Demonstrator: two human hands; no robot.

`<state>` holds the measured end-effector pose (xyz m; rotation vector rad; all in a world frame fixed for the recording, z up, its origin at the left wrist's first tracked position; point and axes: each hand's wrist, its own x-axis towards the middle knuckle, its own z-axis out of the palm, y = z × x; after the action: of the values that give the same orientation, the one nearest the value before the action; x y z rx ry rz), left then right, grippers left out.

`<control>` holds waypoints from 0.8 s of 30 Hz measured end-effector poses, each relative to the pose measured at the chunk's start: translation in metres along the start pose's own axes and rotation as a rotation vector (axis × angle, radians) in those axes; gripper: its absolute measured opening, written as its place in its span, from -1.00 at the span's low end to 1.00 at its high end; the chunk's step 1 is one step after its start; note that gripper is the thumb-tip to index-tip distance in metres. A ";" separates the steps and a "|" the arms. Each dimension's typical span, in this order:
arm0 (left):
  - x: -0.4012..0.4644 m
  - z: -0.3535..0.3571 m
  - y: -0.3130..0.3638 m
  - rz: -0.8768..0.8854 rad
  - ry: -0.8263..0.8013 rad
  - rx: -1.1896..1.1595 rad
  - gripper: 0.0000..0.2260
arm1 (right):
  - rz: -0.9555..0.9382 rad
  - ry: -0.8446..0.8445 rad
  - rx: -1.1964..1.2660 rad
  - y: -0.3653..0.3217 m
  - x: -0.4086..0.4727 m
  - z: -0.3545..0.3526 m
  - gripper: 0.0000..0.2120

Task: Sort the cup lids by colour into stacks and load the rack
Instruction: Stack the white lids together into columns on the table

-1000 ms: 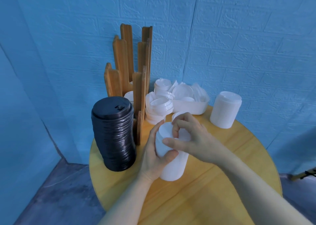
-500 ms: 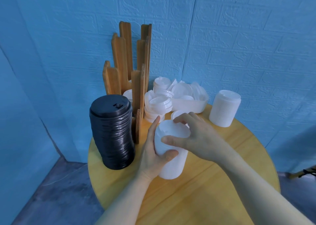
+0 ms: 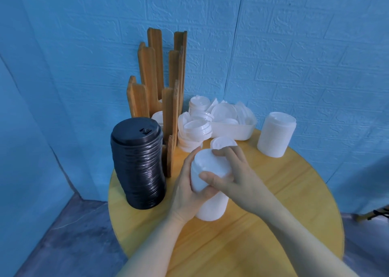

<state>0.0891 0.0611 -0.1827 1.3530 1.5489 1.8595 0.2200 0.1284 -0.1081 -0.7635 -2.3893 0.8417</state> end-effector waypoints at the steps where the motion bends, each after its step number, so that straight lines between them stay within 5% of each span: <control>1: -0.001 -0.001 0.000 -0.018 -0.035 0.012 -0.16 | -0.007 0.026 0.126 0.004 -0.005 0.005 -0.43; 3: -0.005 -0.003 0.000 -0.055 -0.174 0.043 -0.11 | -0.012 0.090 0.325 0.014 -0.015 0.010 -0.41; 5: -0.009 -0.001 0.004 -0.086 -0.337 0.132 -0.20 | -0.011 0.172 0.409 0.027 -0.025 0.012 -0.19; 10: -0.012 0.023 0.006 -0.091 -0.495 0.336 -0.38 | 0.033 0.340 0.318 0.060 -0.042 0.009 0.13; 15: -0.009 0.037 -0.008 0.133 -0.740 0.938 -0.52 | 0.141 0.568 0.260 0.101 -0.041 -0.016 0.09; 19: -0.007 0.037 -0.011 0.135 -0.759 0.971 -0.27 | 0.246 0.626 0.240 0.139 -0.024 -0.042 0.20; 24: -0.005 0.036 -0.007 0.133 -0.768 0.973 -0.23 | 0.303 0.645 0.123 0.165 -0.005 -0.060 0.11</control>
<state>0.1198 0.0788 -0.1932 2.2172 1.9378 0.3696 0.3151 0.2573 -0.1802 -1.1581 -1.6648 0.7070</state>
